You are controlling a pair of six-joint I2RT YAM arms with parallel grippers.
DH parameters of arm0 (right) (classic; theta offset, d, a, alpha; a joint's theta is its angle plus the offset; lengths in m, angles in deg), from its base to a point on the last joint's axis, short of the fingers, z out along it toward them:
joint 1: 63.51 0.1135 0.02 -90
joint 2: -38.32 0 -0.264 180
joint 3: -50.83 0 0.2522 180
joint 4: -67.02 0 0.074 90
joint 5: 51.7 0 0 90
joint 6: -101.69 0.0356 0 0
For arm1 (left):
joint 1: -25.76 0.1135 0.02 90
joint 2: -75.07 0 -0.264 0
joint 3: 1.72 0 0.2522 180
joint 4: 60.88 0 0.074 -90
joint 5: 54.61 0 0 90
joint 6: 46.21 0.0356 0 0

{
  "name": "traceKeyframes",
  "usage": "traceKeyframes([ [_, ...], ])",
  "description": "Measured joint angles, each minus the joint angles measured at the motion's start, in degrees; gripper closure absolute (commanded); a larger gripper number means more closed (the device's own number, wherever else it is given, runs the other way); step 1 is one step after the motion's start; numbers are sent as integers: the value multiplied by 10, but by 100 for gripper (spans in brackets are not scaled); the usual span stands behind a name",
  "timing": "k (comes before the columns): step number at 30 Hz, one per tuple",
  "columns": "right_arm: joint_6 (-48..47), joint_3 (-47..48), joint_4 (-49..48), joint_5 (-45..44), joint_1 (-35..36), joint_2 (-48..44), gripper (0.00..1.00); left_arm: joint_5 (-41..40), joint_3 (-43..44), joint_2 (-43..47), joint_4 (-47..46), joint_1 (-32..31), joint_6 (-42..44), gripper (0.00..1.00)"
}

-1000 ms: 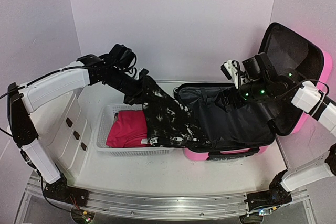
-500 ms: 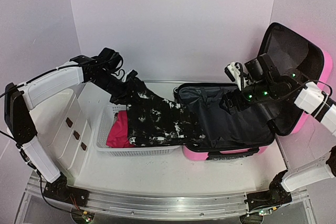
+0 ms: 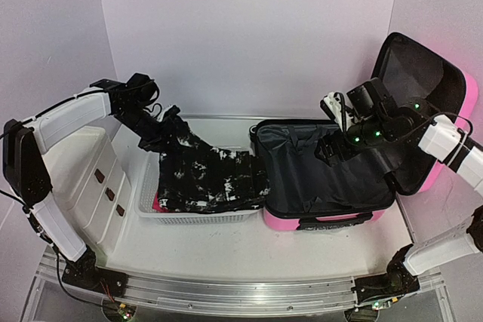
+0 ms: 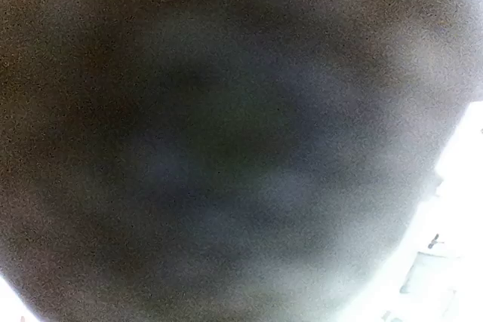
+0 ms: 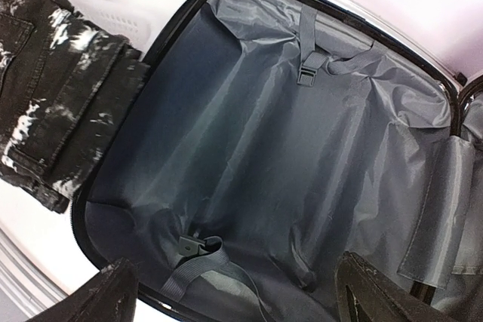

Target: Open, take out, and arrange the luggage

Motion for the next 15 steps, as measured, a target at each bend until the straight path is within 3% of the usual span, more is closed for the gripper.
traceKeyframes([
  [15,-4,9,4,-2,0,12,8,-95,2,-68,54,15,92,100],
])
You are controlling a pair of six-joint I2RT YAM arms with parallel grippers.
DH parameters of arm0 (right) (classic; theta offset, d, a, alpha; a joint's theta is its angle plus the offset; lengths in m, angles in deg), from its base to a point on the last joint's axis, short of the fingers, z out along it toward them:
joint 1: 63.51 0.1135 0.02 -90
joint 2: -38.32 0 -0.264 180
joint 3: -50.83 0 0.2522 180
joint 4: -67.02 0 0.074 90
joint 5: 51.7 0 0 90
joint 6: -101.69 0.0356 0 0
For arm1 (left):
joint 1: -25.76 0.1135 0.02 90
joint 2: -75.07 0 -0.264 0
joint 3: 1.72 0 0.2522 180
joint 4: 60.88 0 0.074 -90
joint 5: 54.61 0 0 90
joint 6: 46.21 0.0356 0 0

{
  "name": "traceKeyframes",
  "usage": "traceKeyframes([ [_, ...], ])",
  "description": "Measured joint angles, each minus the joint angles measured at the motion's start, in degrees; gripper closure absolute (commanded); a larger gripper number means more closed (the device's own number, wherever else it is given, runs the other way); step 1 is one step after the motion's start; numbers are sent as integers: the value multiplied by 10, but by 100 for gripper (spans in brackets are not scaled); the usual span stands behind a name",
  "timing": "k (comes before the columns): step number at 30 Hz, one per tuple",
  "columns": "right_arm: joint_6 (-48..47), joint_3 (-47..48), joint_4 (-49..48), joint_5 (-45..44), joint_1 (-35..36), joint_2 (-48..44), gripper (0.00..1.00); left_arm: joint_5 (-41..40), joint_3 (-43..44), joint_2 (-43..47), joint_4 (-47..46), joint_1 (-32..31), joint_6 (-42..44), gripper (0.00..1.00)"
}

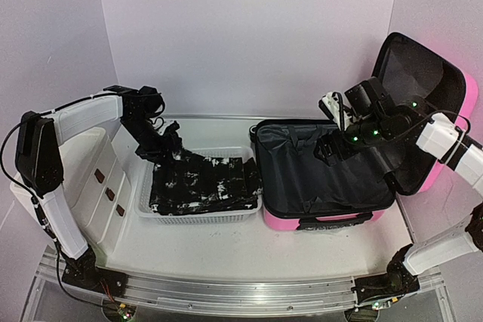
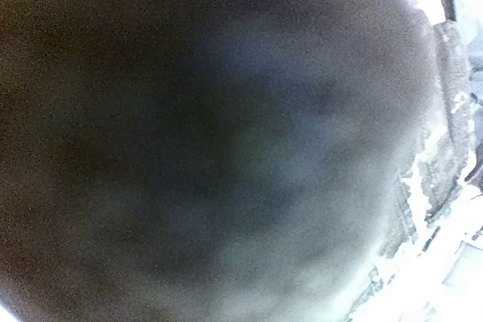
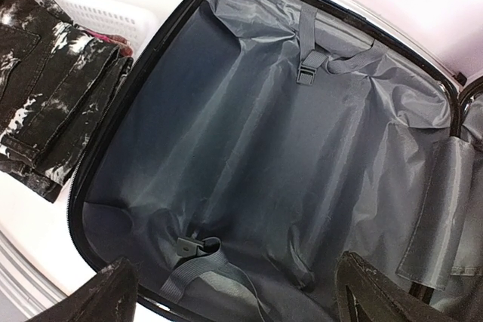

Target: Open, take out, and arrange the luggage

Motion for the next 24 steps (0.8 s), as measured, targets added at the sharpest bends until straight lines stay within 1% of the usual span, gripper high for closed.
traceKeyframes([
  [5,0,0,1,-1,0,0,8,-27,0,-1,-14,-2,23,100],
  [12,0,0,3,-1,0,7,8,-46,-2,4,-49,-2,44,100],
  [13,0,0,3,0,0,9,8,-49,-3,5,-55,-2,46,98],
  [16,1,0,3,6,0,21,8,-63,-12,8,-69,-3,46,81],
  [19,7,11,7,26,0,46,9,-96,-36,18,-80,-3,36,57],
  [20,11,20,8,37,1,59,9,-109,-44,24,-80,-2,32,50],
  [22,18,40,4,57,7,90,12,-131,-57,36,-78,-1,28,44],
  [24,27,67,-9,85,25,133,18,-154,-61,55,-62,1,12,41],
])
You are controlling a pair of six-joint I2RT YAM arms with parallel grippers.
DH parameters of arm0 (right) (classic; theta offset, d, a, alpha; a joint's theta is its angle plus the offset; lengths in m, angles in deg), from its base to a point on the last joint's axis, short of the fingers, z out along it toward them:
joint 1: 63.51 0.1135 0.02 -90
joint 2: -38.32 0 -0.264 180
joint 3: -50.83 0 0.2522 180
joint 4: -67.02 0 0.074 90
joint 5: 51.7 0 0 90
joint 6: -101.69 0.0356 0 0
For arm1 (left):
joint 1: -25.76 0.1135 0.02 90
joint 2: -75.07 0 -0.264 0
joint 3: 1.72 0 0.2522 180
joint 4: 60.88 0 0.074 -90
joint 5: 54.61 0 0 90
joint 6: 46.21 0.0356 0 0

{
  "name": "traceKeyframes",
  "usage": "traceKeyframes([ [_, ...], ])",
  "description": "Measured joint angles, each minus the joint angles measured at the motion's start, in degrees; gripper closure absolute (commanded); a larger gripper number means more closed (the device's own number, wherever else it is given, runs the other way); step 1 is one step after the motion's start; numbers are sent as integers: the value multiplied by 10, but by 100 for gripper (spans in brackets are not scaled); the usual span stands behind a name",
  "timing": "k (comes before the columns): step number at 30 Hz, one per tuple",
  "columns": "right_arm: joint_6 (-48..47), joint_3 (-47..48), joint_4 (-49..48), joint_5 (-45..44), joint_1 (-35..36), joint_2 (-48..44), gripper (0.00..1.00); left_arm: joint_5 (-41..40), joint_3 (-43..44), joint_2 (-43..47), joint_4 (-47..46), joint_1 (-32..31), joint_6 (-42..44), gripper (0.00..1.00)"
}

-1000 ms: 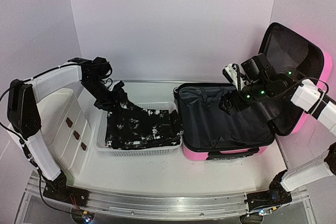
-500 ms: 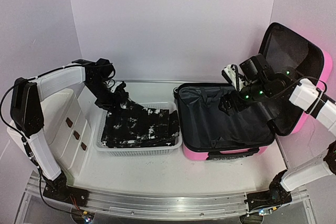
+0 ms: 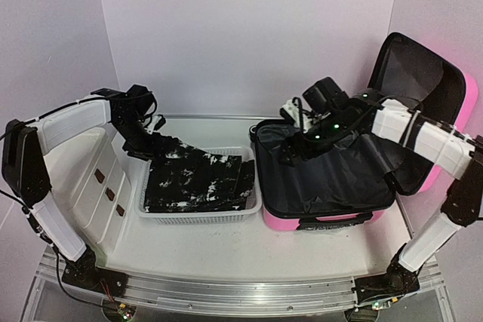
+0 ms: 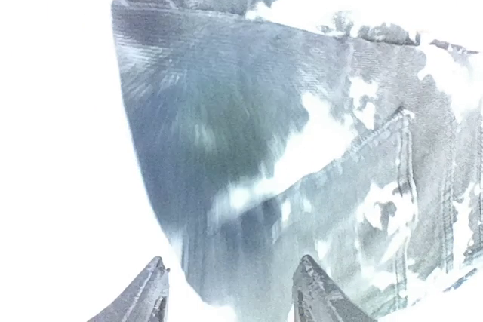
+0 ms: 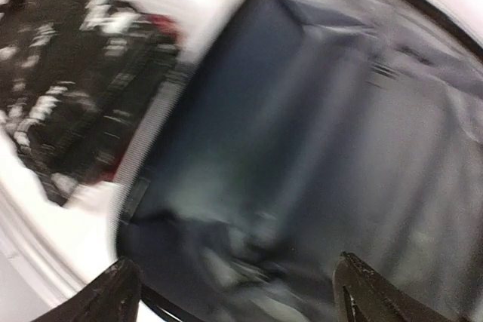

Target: Open, take out, and arrange the luggage

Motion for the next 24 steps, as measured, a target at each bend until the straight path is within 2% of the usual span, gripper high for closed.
traceKeyframes([
  [3,24,44,-39,65,37,72,27,-22,6,40,27,1,-23,39],
  [8,68,104,-94,155,83,170,29,1,31,105,52,0,-60,40],
  [11,92,115,-119,188,104,199,22,37,35,132,54,-3,-73,35],
  [14,105,112,-126,199,116,202,7,78,33,158,45,-20,-82,27],
  [15,106,106,-132,196,118,198,2,93,28,173,30,-29,-85,25],
  [18,93,56,-131,153,117,158,2,134,3,240,-32,-46,-92,17],
  [21,66,6,-83,74,109,82,2,145,-9,322,-89,-48,-92,8],
  [24,50,0,-19,-23,84,-2,2,129,-3,394,-136,-48,-79,1],
])
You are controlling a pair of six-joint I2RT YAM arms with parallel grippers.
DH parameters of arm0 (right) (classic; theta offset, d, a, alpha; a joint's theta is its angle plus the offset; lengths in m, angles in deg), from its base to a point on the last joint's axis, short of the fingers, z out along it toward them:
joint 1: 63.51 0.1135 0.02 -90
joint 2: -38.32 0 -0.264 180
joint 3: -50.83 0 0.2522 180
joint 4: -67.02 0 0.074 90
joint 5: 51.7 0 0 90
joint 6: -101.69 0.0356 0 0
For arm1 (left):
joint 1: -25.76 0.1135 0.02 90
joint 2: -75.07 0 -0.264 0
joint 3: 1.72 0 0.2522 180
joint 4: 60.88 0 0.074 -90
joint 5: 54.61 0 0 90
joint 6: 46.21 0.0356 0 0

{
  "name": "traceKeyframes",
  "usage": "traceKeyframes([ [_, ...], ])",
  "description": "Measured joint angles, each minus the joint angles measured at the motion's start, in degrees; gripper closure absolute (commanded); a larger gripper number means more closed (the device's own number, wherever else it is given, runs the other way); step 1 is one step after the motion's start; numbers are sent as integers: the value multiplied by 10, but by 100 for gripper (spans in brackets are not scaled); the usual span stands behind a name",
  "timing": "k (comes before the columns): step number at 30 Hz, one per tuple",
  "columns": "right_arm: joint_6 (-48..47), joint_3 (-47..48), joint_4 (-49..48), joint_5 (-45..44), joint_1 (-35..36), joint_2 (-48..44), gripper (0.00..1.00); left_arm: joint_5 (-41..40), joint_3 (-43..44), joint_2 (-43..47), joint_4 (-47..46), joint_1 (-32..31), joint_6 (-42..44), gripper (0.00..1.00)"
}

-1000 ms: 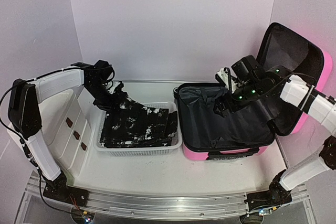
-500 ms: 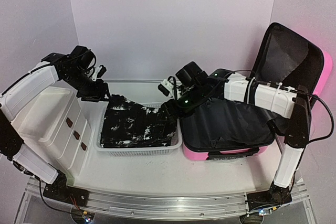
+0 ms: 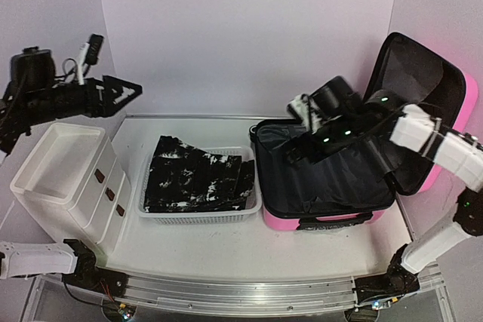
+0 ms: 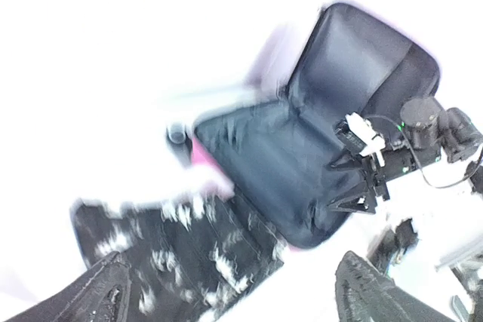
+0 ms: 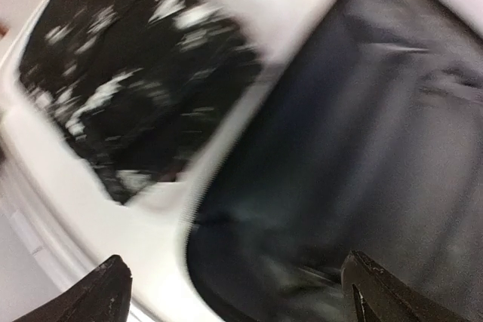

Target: Open, take out, and arrange the luggage

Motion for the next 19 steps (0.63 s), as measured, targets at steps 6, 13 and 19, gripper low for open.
traceKeyframes([
  [6,-37,75,117,-179,-61,-155,2,-75,63,75,-44,0,39,1],
  [13,-121,161,127,-223,-55,-265,2,-156,126,83,-74,0,74,1],
  [19,-177,167,101,-231,-55,-316,2,-191,132,74,-78,0,82,1],
])
